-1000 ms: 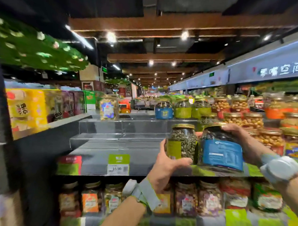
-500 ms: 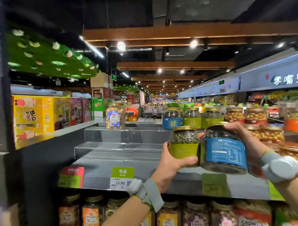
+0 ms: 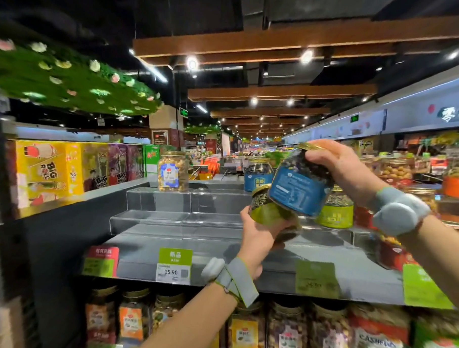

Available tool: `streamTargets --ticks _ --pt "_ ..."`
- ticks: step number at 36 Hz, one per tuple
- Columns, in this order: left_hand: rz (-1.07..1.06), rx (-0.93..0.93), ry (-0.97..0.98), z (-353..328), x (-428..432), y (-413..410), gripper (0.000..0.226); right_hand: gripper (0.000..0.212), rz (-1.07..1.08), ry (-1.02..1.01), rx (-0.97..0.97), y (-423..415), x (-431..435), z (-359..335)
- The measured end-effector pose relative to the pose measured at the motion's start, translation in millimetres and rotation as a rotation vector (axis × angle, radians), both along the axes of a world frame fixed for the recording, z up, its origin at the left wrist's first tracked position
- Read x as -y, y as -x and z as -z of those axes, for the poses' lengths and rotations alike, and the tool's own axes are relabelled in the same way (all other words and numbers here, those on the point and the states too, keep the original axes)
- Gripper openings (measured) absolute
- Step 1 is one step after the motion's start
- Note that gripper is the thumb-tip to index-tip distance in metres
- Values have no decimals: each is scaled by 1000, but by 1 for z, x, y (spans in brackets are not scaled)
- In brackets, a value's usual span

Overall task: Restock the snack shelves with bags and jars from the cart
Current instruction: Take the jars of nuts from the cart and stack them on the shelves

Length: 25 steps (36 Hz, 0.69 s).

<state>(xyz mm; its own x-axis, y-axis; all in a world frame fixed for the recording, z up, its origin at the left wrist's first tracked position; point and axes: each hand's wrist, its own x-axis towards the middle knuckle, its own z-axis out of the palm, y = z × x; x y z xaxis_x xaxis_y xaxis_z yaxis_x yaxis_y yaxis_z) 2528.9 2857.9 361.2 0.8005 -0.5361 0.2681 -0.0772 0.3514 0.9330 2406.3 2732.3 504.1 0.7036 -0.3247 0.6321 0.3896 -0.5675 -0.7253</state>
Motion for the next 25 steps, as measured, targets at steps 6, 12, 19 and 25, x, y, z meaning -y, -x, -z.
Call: streamTargets --ticks 6,12,19,25 --pt "-78 -113 36 -8 7 5 118 82 184 307 -93 -13 -31 -9" --pt "-130 -268 -4 -13 -3 -3 81 83 350 785 -187 -22 -56 -12" --pt "-159 -328 -66 -18 -23 -21 77 76 368 952 -332 -40 -72 -23" --pt "-178 -288 -106 -29 -49 -40 65 53 170 933 -327 -59 -86 -38"
